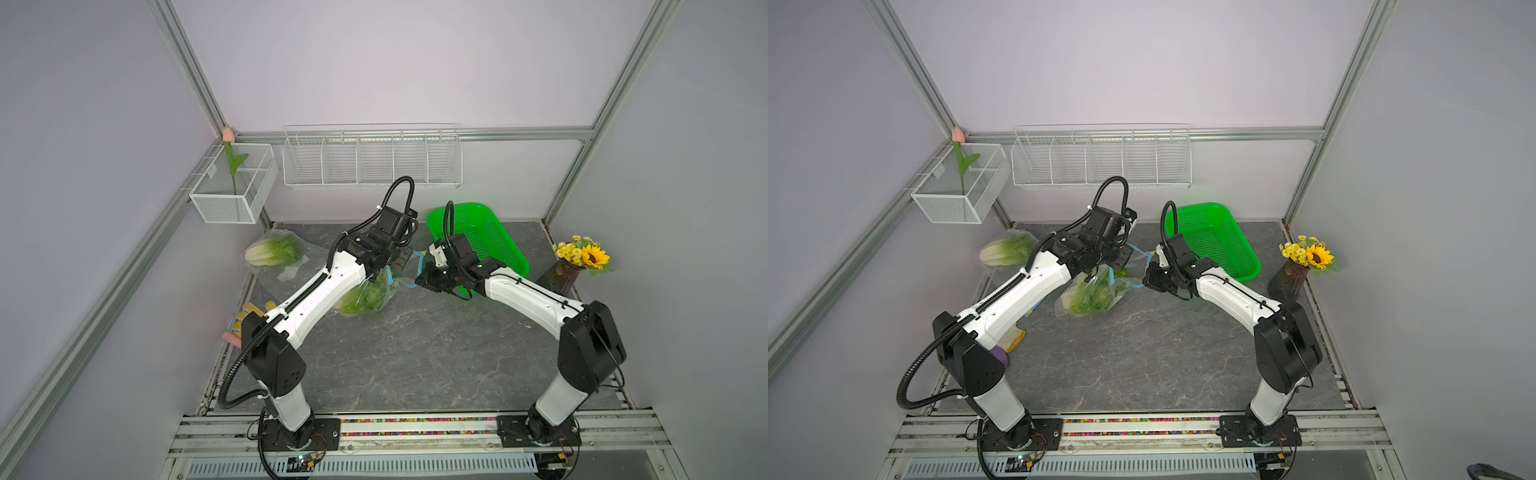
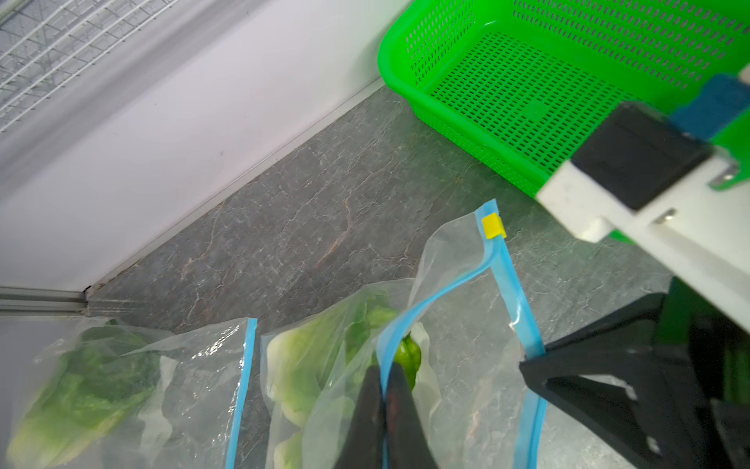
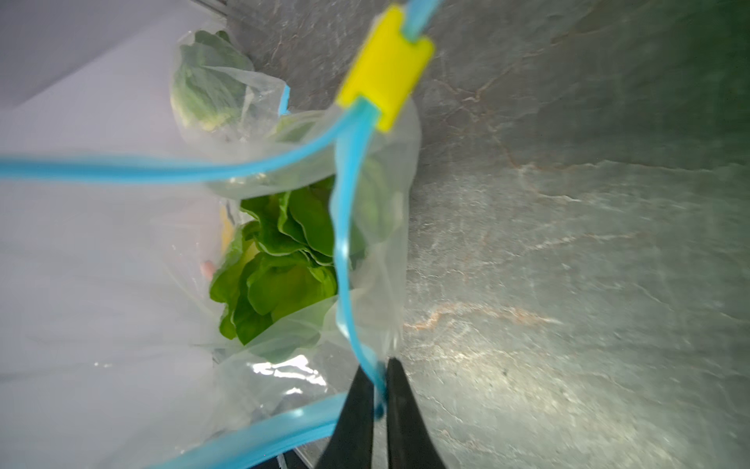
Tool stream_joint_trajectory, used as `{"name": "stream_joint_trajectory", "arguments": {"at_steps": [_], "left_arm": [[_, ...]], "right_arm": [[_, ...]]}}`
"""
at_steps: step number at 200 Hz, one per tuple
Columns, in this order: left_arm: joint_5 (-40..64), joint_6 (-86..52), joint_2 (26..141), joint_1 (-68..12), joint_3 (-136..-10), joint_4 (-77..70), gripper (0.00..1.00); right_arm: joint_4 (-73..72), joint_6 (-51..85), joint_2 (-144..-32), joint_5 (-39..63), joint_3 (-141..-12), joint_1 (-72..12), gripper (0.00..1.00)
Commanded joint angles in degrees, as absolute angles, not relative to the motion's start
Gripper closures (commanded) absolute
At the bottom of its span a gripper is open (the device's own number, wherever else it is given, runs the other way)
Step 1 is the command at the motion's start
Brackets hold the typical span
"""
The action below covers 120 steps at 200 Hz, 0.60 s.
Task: Open the zip-top bag and take out the chinese cabbages
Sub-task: Open the zipper of the food storage bag at the center of the board.
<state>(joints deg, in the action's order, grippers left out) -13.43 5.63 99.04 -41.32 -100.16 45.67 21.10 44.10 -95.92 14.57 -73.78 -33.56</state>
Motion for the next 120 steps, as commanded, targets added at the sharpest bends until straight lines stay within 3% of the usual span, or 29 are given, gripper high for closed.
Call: {"name": "stream_joint_trajectory", "arguments": {"at_steps": [1, 24, 68, 92, 120], "left_arm": [[-10.7, 3.6, 99.4, -41.3, -101.0, 44.0, 1.00], [-7.3, 3.2, 99.8, -41.3, -100.7, 43.3, 1.00], [-1.5, 1.6, 101.7, -41.4, -101.4, 42.6, 1.00], [-1.2, 0.7, 102.3, -41.4, -101.7, 42.4, 1.00], [-0.8, -0.3, 102.5, -41.4, -101.8, 42.2, 1.00]], "right_arm": [[23.2, 44.8, -91.6, 8.7, -69.9, -32.0, 0.87], [22.5, 44.5, -89.7, 9.0, -67.9, -30.2, 0.84], [14.1, 42.8, -83.5, 9.4, -65.6, -30.0, 0.62], [6.5, 45.6, -83.6, 12.5, -65.9, -29.9, 0.62], [-0.8, 50.1, -89.8, 19.6, -69.6, -29.7, 0.69]]}}
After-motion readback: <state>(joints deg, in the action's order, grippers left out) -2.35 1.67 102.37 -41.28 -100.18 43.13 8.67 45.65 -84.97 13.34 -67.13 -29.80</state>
